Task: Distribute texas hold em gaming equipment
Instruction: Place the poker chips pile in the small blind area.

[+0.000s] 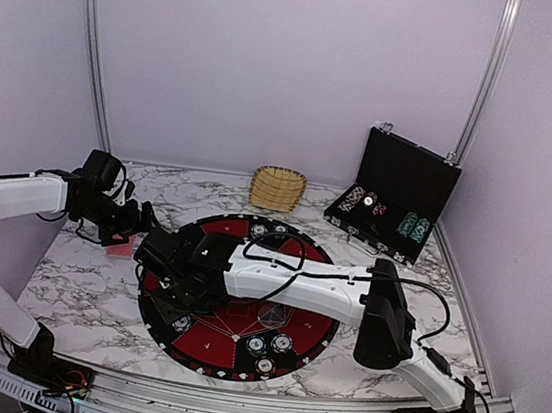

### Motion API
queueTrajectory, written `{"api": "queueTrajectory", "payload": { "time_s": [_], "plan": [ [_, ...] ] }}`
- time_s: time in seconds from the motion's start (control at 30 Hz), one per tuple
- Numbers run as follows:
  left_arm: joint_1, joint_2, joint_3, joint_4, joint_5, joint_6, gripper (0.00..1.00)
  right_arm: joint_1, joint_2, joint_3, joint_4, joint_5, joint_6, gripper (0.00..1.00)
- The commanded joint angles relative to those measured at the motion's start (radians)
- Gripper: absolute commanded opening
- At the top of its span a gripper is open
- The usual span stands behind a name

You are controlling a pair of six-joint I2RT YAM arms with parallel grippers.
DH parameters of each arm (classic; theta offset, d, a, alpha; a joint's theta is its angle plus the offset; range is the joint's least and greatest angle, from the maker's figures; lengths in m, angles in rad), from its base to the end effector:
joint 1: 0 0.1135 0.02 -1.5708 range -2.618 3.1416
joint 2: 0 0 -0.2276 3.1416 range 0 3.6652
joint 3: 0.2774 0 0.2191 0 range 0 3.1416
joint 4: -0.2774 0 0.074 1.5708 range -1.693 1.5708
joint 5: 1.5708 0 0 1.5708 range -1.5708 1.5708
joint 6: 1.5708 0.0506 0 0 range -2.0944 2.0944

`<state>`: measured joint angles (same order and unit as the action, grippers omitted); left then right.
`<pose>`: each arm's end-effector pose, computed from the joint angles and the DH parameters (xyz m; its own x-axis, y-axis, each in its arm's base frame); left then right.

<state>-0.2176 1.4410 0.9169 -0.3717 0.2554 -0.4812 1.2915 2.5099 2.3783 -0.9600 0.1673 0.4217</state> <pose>0.2705 -0.0729 0.1897 -0.8438 -0.2721 -0.4626 -0.0310 0.8853 -0.4641 0.1398 0.4567 0.1698 -0.6025 -0.6368 -0.4812 -0.7453 0.6645 0.0539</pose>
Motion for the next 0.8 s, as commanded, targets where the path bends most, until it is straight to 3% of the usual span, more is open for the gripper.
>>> {"api": "queueTrajectory", "payload": {
  "time_s": [0.0, 0.77],
  "plan": [
    [0.007, -0.002, 0.019, -0.023, 0.014, 0.022, 0.99, 0.017, 0.037, 0.075, 0.013, -0.049, -0.025, 0.27],
    [0.015, 0.012, 0.021, -0.019, 0.021, 0.027, 0.99, 0.052, 0.147, 0.128, 0.127, -0.105, -0.106, 0.29]
  ]
}}
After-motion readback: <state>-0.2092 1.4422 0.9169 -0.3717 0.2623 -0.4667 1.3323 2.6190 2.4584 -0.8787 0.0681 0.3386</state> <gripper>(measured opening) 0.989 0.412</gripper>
